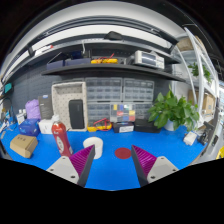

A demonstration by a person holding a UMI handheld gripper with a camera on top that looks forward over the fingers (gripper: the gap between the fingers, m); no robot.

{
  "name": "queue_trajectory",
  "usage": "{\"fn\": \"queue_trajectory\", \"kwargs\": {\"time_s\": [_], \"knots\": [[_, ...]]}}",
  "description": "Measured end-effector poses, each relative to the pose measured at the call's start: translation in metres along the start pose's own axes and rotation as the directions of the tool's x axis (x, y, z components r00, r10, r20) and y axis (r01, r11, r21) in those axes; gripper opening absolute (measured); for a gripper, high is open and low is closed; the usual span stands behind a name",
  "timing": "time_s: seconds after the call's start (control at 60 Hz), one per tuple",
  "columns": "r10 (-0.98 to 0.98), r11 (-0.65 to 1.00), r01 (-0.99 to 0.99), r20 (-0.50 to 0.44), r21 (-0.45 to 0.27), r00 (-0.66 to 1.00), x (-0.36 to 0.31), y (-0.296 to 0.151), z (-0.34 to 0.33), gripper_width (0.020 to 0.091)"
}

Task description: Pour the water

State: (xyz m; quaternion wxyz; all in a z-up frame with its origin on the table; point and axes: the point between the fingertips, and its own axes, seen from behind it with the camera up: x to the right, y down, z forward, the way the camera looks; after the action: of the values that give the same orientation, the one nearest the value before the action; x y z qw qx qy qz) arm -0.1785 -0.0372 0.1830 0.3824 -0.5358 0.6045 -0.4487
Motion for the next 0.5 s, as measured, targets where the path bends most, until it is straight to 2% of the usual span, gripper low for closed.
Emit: {"fn": "queue_trajectory", "kwargs": {"time_s": [0.283,0.5], "knots": [[-0.022,0.995,0.037,0.167,-0.088,0.986,-0.124,0.059,0.017,0.0734],[-0.014,0.997,0.033,0.255,-0.071,0.967,-0.203,0.059,0.064,0.0745]]}}
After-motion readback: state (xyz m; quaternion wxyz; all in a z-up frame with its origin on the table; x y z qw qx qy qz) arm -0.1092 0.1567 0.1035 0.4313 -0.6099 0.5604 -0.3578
